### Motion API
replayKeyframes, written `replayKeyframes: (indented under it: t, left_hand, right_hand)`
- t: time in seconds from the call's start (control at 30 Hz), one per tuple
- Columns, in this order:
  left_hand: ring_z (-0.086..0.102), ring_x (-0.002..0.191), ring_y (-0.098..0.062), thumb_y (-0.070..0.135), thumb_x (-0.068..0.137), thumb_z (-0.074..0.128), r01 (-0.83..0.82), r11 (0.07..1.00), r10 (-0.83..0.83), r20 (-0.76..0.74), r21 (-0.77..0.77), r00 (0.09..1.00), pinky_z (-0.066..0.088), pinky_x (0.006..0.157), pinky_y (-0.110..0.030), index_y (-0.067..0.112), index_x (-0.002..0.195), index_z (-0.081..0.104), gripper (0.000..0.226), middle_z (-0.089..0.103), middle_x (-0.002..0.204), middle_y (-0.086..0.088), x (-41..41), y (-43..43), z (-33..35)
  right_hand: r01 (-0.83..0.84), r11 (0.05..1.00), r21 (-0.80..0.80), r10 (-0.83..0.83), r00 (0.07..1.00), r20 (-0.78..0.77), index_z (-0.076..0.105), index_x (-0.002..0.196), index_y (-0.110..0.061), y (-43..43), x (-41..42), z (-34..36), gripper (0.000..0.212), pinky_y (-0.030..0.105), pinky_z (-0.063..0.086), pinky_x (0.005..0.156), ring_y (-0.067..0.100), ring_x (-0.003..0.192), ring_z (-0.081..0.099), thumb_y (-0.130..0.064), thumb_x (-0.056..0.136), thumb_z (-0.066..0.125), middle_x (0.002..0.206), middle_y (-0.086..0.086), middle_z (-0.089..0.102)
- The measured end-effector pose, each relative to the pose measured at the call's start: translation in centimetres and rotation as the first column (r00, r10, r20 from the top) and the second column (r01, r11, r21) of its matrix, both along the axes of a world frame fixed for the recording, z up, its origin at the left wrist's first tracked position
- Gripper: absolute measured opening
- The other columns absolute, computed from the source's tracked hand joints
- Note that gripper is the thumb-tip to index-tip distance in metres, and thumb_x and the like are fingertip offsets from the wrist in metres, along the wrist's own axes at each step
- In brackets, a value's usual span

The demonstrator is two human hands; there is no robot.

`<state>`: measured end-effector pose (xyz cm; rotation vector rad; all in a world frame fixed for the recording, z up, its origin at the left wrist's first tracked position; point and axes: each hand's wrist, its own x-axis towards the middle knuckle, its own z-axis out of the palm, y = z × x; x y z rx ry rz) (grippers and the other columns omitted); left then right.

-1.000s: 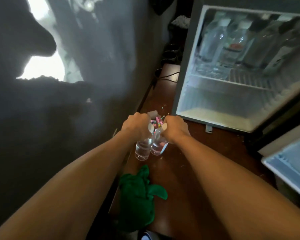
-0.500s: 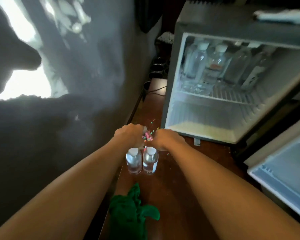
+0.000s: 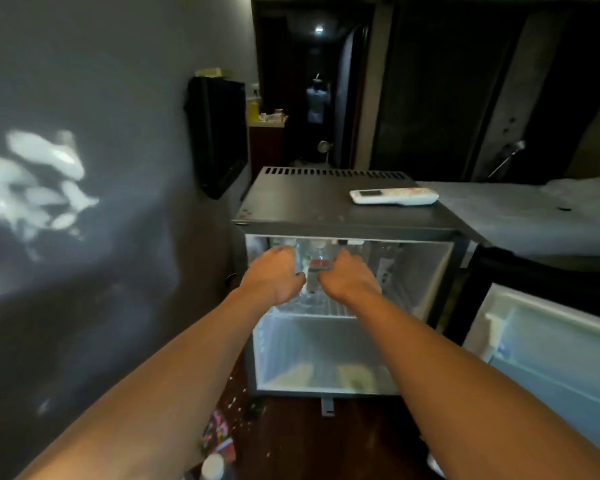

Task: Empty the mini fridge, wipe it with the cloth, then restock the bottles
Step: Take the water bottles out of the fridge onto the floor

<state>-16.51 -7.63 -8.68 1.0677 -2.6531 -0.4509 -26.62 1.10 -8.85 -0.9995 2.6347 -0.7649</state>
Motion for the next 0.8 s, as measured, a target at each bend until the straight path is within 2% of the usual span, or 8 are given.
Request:
replayKeyframes:
  t: [0.07, 0.17, 0.27, 0.37, 0.5, 0.6, 0.7, 0.8]
  left_hand:
    - [0.056, 0.116, -0.033, 0.031, 0.088, 0.061, -0.032, 0.994, 0.038, -0.051, 0.106, 0.998, 0.049, 0.095, -0.041, 0.009, 0.130, 0.053, 0.048, 0.055, 0.132, -0.013, -1.7, -1.2, -0.8]
    - [0.057, 0.118, -0.033, 0.039, 0.085, 0.060, -0.090, 0.973, 0.117, -0.119, 0.211, 0.986, 0.050, 0.098, -0.043, 0.012, 0.140, 0.044, 0.063, 0.053, 0.138, -0.013, -3.9, -3.0, -2.1]
    - [0.054, 0.122, -0.037, 0.034, 0.095, 0.057, -0.214, 0.939, 0.265, -0.172, 0.269, 0.949, 0.046, 0.100, -0.042, 0.008, 0.140, 0.042, 0.054, 0.053, 0.139, -0.016, -5.7, -4.6, -3.1]
    - [0.048, 0.129, -0.036, 0.037, 0.098, 0.052, -0.283, 0.930, 0.335, -0.231, 0.233, 0.913, 0.041, 0.102, -0.041, 0.010, 0.139, 0.044, 0.049, 0.050, 0.143, -0.016, -6.7, -5.3, -4.1]
    - [0.052, 0.124, -0.035, 0.041, 0.097, 0.054, -0.317, 0.931, 0.361, -0.328, 0.181, 0.873, 0.043, 0.098, -0.040, 0.012, 0.132, 0.051, 0.045, 0.057, 0.135, -0.013, -6.6, -5.0, -4.8]
    - [0.057, 0.118, -0.035, 0.041, 0.094, 0.060, -0.275, 0.948, 0.315, -0.373, 0.158, 0.873, 0.048, 0.095, -0.041, 0.014, 0.128, 0.054, 0.044, 0.064, 0.127, -0.011, -5.5, -4.2, -4.9]
    - [0.059, 0.112, -0.034, 0.037, 0.089, 0.067, -0.192, 0.979, 0.204, -0.310, 0.068, 0.928, 0.048, 0.090, -0.043, 0.018, 0.121, 0.056, 0.039, 0.065, 0.118, -0.008, -3.3, -2.9, -3.9]
    - [0.061, 0.103, -0.032, 0.041, 0.086, 0.070, -0.151, 0.988, 0.152, -0.176, 0.017, 0.973, 0.043, 0.078, -0.037, 0.022, 0.095, 0.051, 0.029, 0.067, 0.105, -0.007, 0.0, -1.6, -3.2]
  right_hand:
    - [-0.001, 1.000, -0.022, 0.002, 0.999, 0.034, 0.040, 0.138, -0.009, -0.8, -1.7, -0.5, 0.056, 0.042, 0.044, 0.099, 0.036, 0.127, 0.049, -0.037, 0.092, 0.053, 0.141, 0.017, 0.046]
    - [-0.007, 0.996, -0.092, 0.015, 0.997, 0.082, 0.057, 0.124, -0.004, -2.7, -4.0, -1.3, 0.044, 0.036, 0.047, 0.088, 0.036, 0.117, 0.056, -0.037, 0.094, 0.054, 0.129, 0.018, 0.058]
    - [-0.040, 0.990, -0.132, 0.057, 0.990, 0.130, 0.063, 0.120, -0.006, -5.0, -5.2, -2.3, 0.040, 0.033, 0.046, 0.088, 0.034, 0.116, 0.057, -0.035, 0.096, 0.052, 0.127, 0.017, 0.061]
    - [-0.023, 0.981, -0.195, 0.058, 0.982, 0.178, 0.060, 0.126, -0.009, -7.0, -5.4, -3.6, 0.044, 0.037, 0.046, 0.095, 0.034, 0.120, 0.055, -0.040, 0.095, 0.053, 0.132, 0.016, 0.058]
    - [0.055, 0.965, -0.257, -0.007, 0.983, 0.185, 0.057, 0.125, -0.014, -7.3, -4.9, -4.6, 0.049, 0.041, 0.045, 0.094, 0.035, 0.121, 0.053, -0.050, 0.093, 0.051, 0.133, 0.013, 0.056]
    - [0.057, 0.958, -0.282, -0.012, 0.988, 0.157, 0.058, 0.121, -0.016, -6.1, -4.3, -4.7, 0.046, 0.041, 0.047, 0.090, 0.036, 0.115, 0.056, -0.051, 0.091, 0.054, 0.126, 0.012, 0.061]
    - [0.025, 0.963, -0.268, 0.016, 0.989, 0.148, 0.058, 0.119, -0.019, -4.4, -3.3, -4.2, 0.043, 0.038, 0.049, 0.087, 0.036, 0.111, 0.060, -0.048, 0.088, 0.061, 0.117, 0.012, 0.066]
    - [-0.013, 0.984, -0.178, 0.033, 0.993, 0.114, 0.062, 0.108, -0.021, -2.6, -1.2, -3.0, 0.039, 0.034, 0.048, 0.080, 0.032, 0.107, 0.062, -0.046, 0.080, 0.070, 0.113, 0.009, 0.068]
